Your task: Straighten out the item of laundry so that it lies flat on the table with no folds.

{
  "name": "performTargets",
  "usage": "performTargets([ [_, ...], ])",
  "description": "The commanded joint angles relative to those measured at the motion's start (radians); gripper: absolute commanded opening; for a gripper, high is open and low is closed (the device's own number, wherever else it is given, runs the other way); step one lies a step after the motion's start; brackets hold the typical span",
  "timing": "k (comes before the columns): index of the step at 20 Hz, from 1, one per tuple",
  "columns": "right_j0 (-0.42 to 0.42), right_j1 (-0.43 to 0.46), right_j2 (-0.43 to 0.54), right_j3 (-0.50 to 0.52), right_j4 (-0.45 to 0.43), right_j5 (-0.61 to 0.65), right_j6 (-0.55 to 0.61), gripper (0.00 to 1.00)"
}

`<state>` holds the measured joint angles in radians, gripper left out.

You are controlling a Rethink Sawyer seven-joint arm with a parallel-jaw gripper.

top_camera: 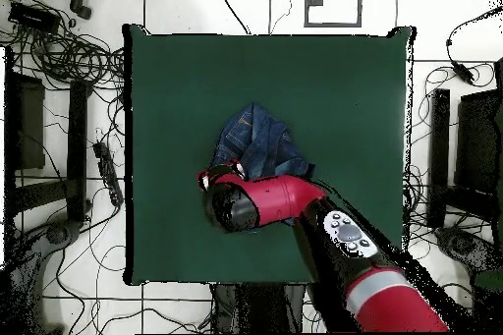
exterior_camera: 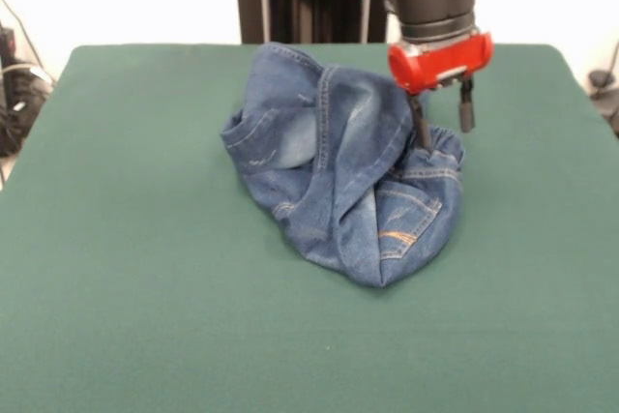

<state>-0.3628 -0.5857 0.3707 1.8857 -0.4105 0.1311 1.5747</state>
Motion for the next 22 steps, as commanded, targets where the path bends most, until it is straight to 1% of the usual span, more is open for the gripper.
performTargets([
  [1, 0.129, 0.077, 0.003, -0.082, -0.050, 0.140, 0.013, 1.00],
  [3, 0.151, 0.074, -0.023, -0.097, -0.060, 0.134, 0.026, 1.00],
  [5, 0.158, 0.069, -0.034, -0.105, -0.059, 0.159, 0.026, 1.00],
  [7, 0.190, 0.071, -0.079, -0.123, -0.068, 0.189, 0.030, 1.00],
  [8, 0.224, 0.073, -0.123, -0.141, -0.082, 0.194, 0.040, 1.00],
  [11, 0.271, 0.071, -0.187, -0.168, -0.102, 0.195, 0.052, 1.00],
  [12, 0.301, 0.064, -0.225, -0.177, -0.113, 0.191, 0.067, 1.00],
  [16, 0.384, 0.053, -0.327, -0.216, -0.132, 0.187, 0.113, 1.00],
  [22, 0.443, 0.002, -0.391, -0.219, -0.100, 0.184, 0.151, 1.00],
])
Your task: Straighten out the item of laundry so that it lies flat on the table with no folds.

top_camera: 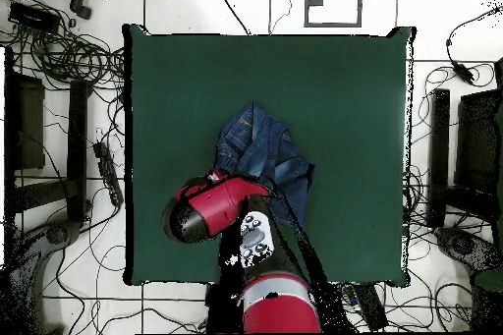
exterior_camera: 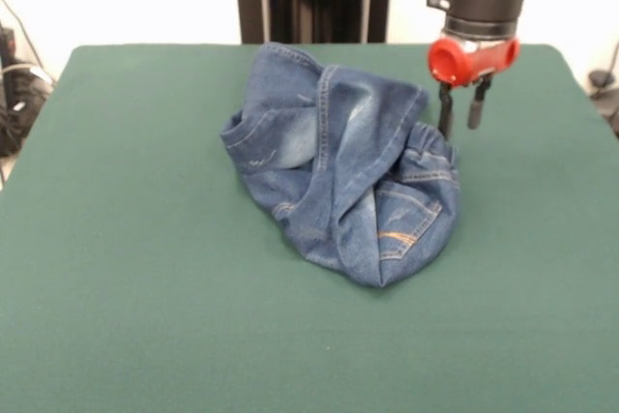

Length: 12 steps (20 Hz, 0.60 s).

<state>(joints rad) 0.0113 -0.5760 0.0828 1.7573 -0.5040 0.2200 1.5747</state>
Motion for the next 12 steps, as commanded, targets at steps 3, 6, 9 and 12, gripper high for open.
performTargets([
  [3, 0.111, 0.009, -0.145, -0.111, 0.009, 0.069, 0.178, 1.00],
  [6, 0.153, 0.036, -0.187, -0.131, 0.021, 0.052, 0.202, 1.00],
  [9, 0.166, 0.030, -0.198, -0.119, 0.035, 0.046, 0.203, 1.00],
  [12, 0.177, 0.036, -0.208, -0.122, 0.045, 0.041, 0.201, 1.00],
])
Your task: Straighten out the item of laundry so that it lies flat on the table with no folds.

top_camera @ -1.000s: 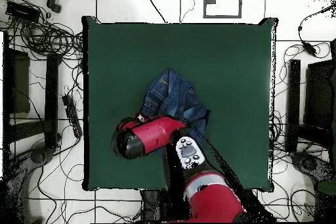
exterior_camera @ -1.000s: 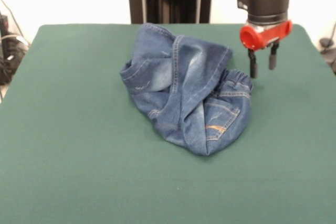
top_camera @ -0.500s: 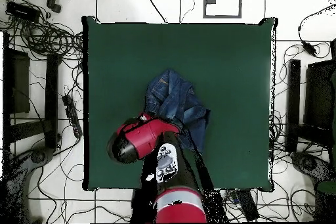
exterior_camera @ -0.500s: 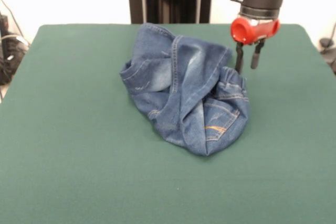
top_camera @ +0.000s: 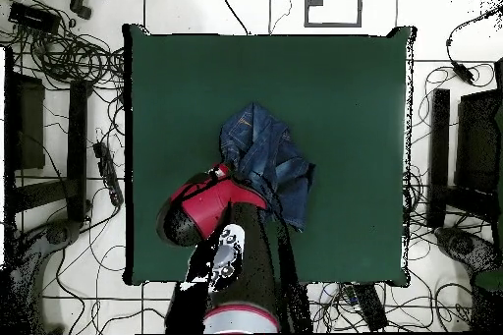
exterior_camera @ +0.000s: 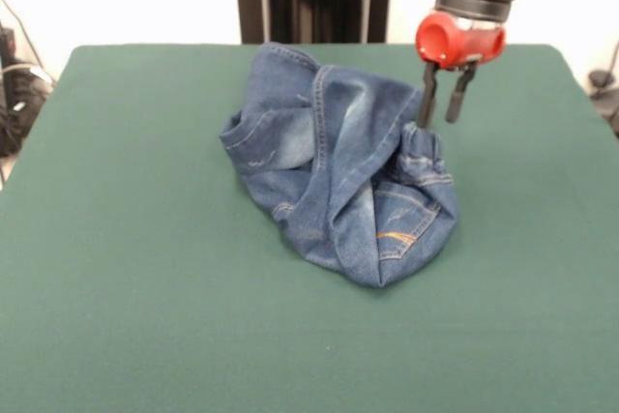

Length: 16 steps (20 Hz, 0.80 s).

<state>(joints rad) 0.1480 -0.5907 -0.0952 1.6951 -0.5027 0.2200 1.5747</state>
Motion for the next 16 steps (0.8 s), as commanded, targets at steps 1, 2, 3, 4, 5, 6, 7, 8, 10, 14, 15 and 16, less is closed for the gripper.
performTargets([
  [1, 0.040, 0.052, -0.031, -0.060, 0.047, 0.040, 0.199, 1.00],
  [2, 0.043, 0.055, -0.036, -0.060, 0.049, 0.036, 0.201, 1.00],
  [3, 0.045, 0.055, -0.037, -0.058, 0.051, 0.033, 0.201, 1.00],
  [4, 0.050, 0.057, -0.041, -0.058, 0.053, 0.029, 0.204, 1.00],
  [5, 0.051, 0.057, -0.042, -0.058, 0.056, 0.031, 0.203, 1.00],
  [6, 0.050, 0.054, -0.040, -0.059, 0.063, 0.044, 0.198, 1.00],
  [7, 0.049, 0.050, -0.040, -0.058, 0.066, 0.048, 0.196, 1.00],
  [8, 0.052, 0.047, -0.041, -0.057, 0.069, 0.053, 0.197, 1.00],
  [10, 0.058, 0.053, -0.046, -0.063, 0.072, 0.048, 0.199, 1.00],
  [14, 0.053, 0.068, -0.043, -0.070, 0.080, 0.046, 0.196, 1.00],
  [15, 0.050, 0.075, -0.040, -0.069, 0.081, 0.036, 0.198, 1.00],
  [16, 0.043, 0.093, -0.031, -0.072, 0.085, 0.014, 0.203, 1.00],
])
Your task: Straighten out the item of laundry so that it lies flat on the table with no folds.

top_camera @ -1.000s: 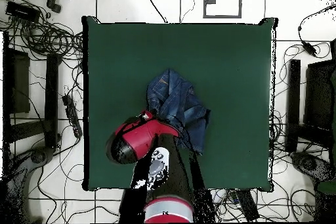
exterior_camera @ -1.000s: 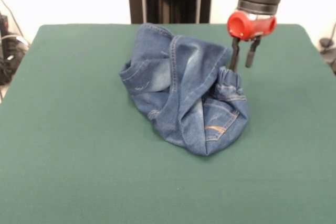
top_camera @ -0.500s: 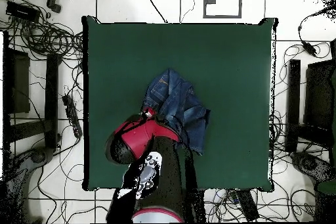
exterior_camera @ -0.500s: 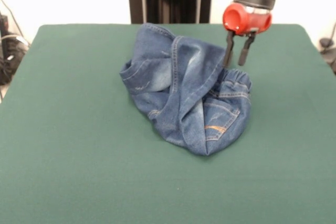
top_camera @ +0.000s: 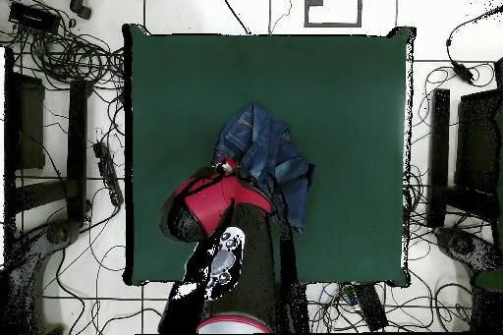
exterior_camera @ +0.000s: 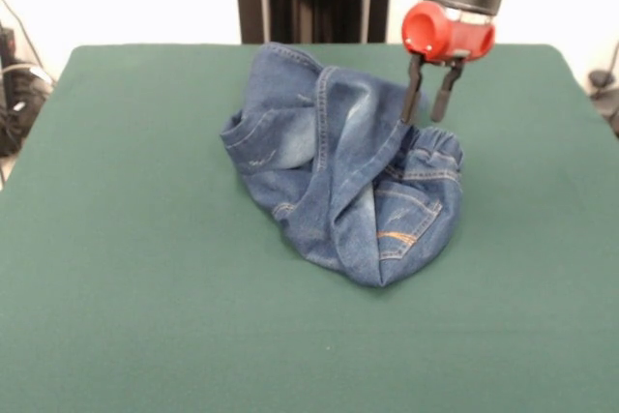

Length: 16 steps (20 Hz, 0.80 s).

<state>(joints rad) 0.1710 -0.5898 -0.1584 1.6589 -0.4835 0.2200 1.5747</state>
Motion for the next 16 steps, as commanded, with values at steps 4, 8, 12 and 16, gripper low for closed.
performTargets([
  [4, -0.014, 0.137, 0.073, -0.052, 0.079, -0.002, 0.189, 1.00],
  [8, -0.070, 0.134, 0.142, -0.025, 0.091, -0.009, 0.149, 1.00],
  [12, -0.080, 0.143, 0.157, -0.028, 0.094, -0.020, 0.144, 1.00],
  [16, -0.146, 0.158, 0.234, -0.009, 0.096, -0.027, 0.117, 1.00],
])
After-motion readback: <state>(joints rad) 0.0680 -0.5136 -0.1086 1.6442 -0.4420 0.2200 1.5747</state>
